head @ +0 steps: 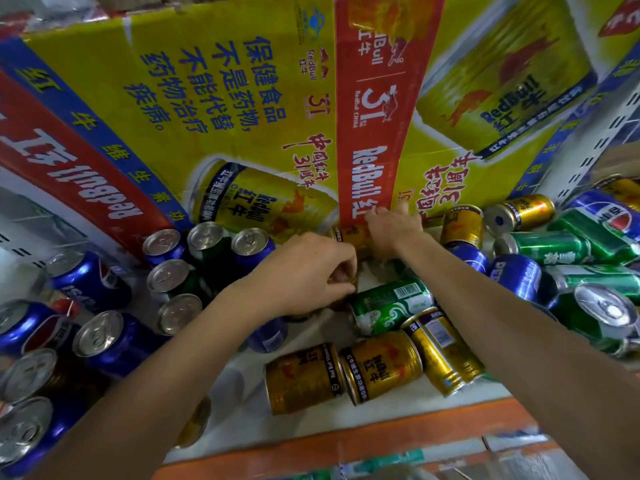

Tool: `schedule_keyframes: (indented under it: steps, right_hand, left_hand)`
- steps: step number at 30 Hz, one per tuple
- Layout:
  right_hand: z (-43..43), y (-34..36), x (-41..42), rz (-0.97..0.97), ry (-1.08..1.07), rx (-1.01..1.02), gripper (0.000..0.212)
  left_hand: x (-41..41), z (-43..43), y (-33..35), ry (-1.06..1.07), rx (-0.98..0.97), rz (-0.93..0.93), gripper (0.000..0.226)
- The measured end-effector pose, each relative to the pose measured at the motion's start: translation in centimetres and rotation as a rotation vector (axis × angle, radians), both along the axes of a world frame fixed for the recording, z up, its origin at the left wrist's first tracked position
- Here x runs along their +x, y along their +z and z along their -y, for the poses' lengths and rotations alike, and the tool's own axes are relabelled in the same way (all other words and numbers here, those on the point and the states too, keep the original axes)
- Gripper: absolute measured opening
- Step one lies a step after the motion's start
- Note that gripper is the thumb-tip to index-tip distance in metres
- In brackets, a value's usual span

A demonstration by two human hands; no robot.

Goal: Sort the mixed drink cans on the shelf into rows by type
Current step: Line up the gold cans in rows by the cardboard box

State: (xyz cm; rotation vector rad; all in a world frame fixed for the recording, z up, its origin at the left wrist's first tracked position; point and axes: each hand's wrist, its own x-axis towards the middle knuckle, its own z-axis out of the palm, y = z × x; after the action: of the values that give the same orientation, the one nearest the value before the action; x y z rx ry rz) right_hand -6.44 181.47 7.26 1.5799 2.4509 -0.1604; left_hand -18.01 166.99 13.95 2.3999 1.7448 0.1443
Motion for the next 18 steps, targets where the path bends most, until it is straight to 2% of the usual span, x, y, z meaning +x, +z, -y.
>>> schedule_keyframes:
  steps: [3,10,13,18]
  right_hand:
    - [0.3,-0.7,-0.5,0.076,0.019,0.088,0.069]
    - [0.7,-1.5,-1.5,0.165,0.043,0.186,0.060]
    - [0.8,-1.4,-1.6,0.159,0.033,0.173,0.061]
    - [1.4,-0.4,-1.4,0.030,0.033,0.082,0.052]
  left_hand:
    - [-0.2,2.1,-1.5,-0.019,-0.132,-0.028,0.024]
    - [-1.4,6.3,-5.3,0.063,-0.587,-0.211,0.073]
    - [-1.8,7.2,-6.6,0.131,-0.609,-0.172,0.092]
    - [-2.1,7.9,-6.8,0.149,-0.521,-0.225,0.092]
